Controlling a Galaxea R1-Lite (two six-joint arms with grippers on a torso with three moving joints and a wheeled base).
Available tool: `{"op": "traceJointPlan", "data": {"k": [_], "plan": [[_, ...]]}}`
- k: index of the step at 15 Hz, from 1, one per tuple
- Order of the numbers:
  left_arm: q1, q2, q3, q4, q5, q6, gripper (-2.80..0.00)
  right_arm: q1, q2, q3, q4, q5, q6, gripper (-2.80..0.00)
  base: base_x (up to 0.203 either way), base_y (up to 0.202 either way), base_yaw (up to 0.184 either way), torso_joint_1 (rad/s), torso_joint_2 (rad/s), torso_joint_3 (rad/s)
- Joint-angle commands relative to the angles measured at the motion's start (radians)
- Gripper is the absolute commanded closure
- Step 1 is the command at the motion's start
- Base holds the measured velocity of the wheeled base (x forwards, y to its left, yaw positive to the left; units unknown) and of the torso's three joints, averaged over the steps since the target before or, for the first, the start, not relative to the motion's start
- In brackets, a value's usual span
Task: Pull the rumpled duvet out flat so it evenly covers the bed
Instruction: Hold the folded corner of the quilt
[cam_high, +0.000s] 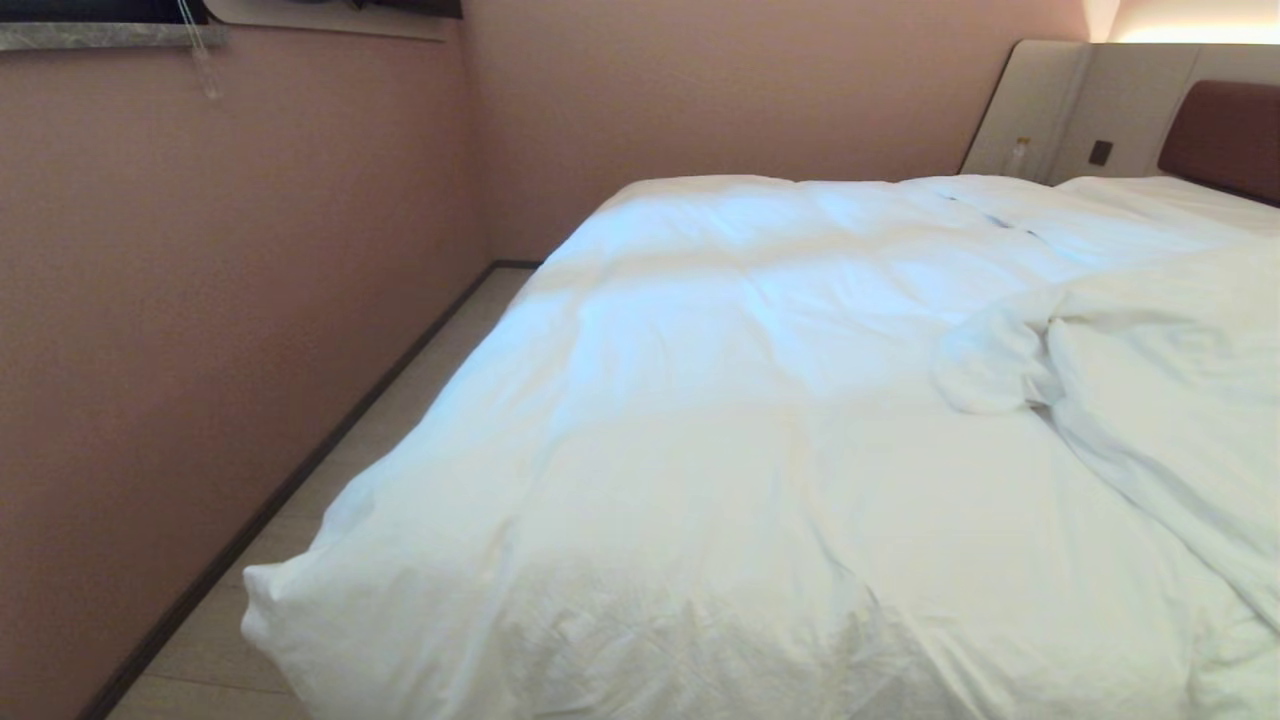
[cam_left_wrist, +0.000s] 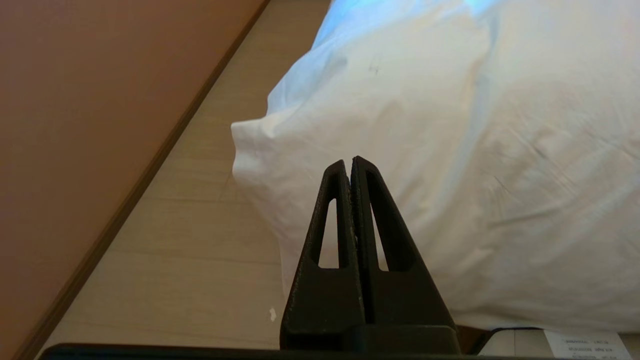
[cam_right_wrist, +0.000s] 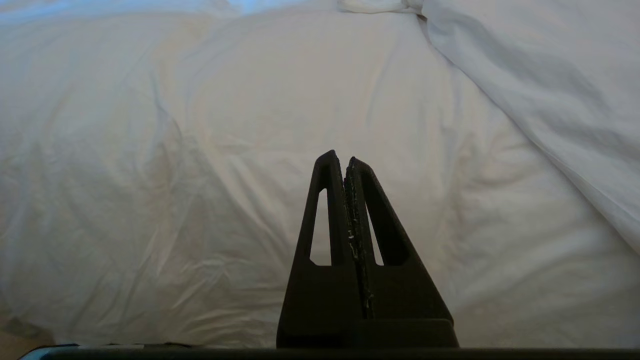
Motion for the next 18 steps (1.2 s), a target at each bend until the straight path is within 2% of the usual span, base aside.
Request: {"op": "traceJointPlan", "data": {"k": [1,9,18], "plan": [[0.0,0.0,0.0,0.0,-0.001,0.0,0.0,0.0,0.0,0.0,0.0,0.0,0.0,0.0,-0.136,0.0,0.0,0.016,0.01,0.006],[-0.001,0.0,0.0,0.0,0.001,-0.004,0.0,0.0,0.0,0.0,0.0,0.0,0.0,0.0,-0.186,0.0,0.002,0.002,0.0,0.002],[0.001,0.0,0.0,0.0,0.002,-0.001,0.0,0.0,0.0,0.0,0.0,0.0,0.0,0.0,-0.005,-0.006,0.0,0.001,0.0,0.001]]}}
